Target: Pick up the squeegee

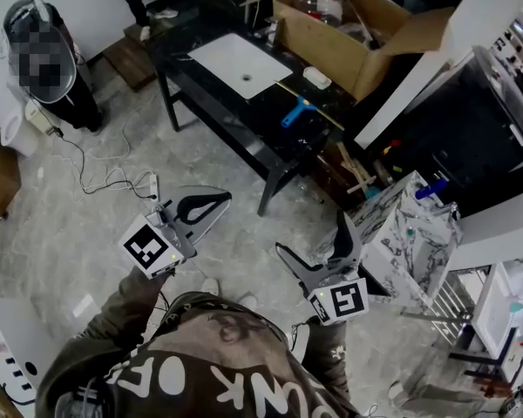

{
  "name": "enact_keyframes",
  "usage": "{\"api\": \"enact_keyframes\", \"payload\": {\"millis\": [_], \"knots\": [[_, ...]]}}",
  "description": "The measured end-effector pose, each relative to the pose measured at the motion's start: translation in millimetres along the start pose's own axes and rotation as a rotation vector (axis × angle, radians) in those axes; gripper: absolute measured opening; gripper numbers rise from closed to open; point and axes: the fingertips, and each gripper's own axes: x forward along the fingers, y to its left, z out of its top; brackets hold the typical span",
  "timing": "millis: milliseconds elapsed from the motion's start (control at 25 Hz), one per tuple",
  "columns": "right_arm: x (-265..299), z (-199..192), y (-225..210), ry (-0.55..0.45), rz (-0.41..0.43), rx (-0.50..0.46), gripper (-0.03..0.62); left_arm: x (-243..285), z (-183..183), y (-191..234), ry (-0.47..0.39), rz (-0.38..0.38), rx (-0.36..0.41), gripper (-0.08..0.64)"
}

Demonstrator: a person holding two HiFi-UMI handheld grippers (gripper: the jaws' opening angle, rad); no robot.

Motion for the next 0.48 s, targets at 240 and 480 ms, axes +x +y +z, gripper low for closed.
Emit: {"api": "enact_keyframes", "payload": {"millis": [240, 480], "knots": [[-18, -1, -17, -0.007, 0.010, -0.011, 0.577, 18, 7, -17, 0.000, 0.018, 0.014, 0.003], [-32, -8, -37, -0.010, 0.013, -0.016, 0.577, 35, 1, -32, 0.021, 0.028, 0.026, 0.003]]}}
